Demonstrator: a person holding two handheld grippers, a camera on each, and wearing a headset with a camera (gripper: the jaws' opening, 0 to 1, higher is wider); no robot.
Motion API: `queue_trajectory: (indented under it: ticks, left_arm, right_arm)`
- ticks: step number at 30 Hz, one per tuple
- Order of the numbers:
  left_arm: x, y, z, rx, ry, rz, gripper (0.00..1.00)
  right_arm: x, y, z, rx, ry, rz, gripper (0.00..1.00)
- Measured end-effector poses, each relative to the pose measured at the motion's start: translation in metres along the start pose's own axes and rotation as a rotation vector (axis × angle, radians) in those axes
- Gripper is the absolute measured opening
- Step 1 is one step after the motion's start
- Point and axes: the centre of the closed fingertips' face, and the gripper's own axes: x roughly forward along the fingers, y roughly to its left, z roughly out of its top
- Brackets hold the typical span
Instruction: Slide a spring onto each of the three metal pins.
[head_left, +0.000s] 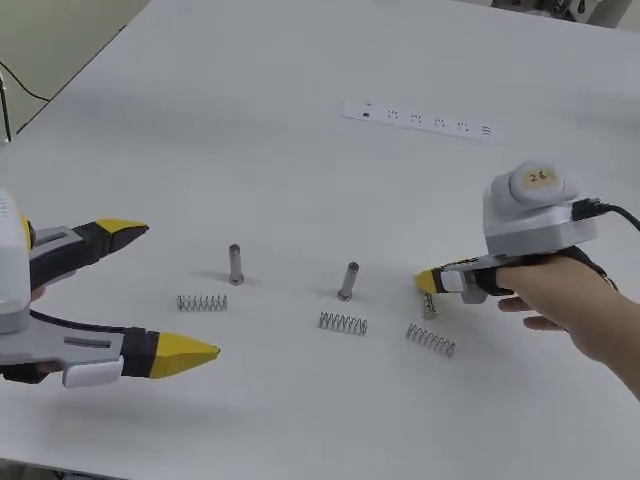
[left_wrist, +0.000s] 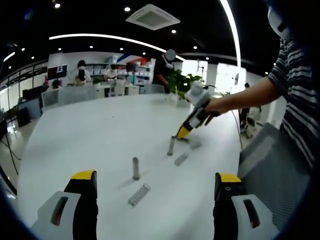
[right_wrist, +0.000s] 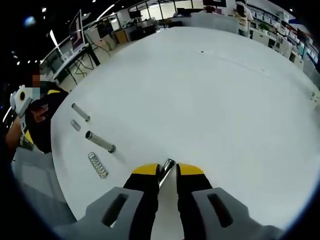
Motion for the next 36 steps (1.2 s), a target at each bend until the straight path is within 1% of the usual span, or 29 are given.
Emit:
queue_trajectory:
  ticks: [2,6,10,17,19,22,25,26,30,33,36]
  left_arm:
    - [-0.001,0.0,-0.001,-0.002,-0.001,0.002,0.95]
    - [-0.002,0.001,-0.002,-0.004,0.001,0.007,0.95]
    - [-0.002,0.001,-0.002,-0.006,0.002,0.008,0.94]
    - [0.001,-0.002,-0.003,-0.001,0.012,-0.003,0.94]
    - [0.001,-0.001,-0.002,0.0,0.012,-0.003,0.94]
    - [0.001,-0.001,-0.002,0.002,0.014,-0.005,0.94]
    - [0.001,0.0,-0.003,0.006,0.017,-0.005,0.94]
    - [0.001,0.0,-0.003,0.006,0.017,-0.004,0.94]
    - [0.001,0.0,-0.002,0.005,0.015,-0.003,0.94]
    - [0.002,0.0,-0.001,0.006,0.013,-0.003,0.94]
    - [0.003,-0.002,0.0,0.009,0.011,-0.008,0.94]
  right_arm:
    - [0.001,0.001,-0.001,0.004,0.007,-0.001,0.09]
    - [0.003,0.002,-0.002,-0.02,0.019,-0.016,0.09]
    - [0.004,0.002,-0.001,-0.022,0.023,-0.029,0.09]
    - [0.006,-0.001,0.0,-0.016,0.034,-0.041,0.05]
    - [0.006,0.0,0.0,-0.047,0.034,-0.037,0.05]
    - [0.006,-0.001,-0.001,-0.059,0.038,-0.037,0.05]
    - [0.002,-0.002,-0.001,-0.069,0.018,-0.038,0.05]
    - [-0.001,-0.002,0.0,-0.066,0.004,-0.035,0.05]
    - [-0.01,-0.004,0.003,-0.041,-0.035,-0.025,0.05]
    - [-0.015,-0.006,0.004,-0.043,-0.058,-0.02,0.05]
    - [-0.022,-0.003,0.005,-0.058,-0.084,-0.019,0.05]
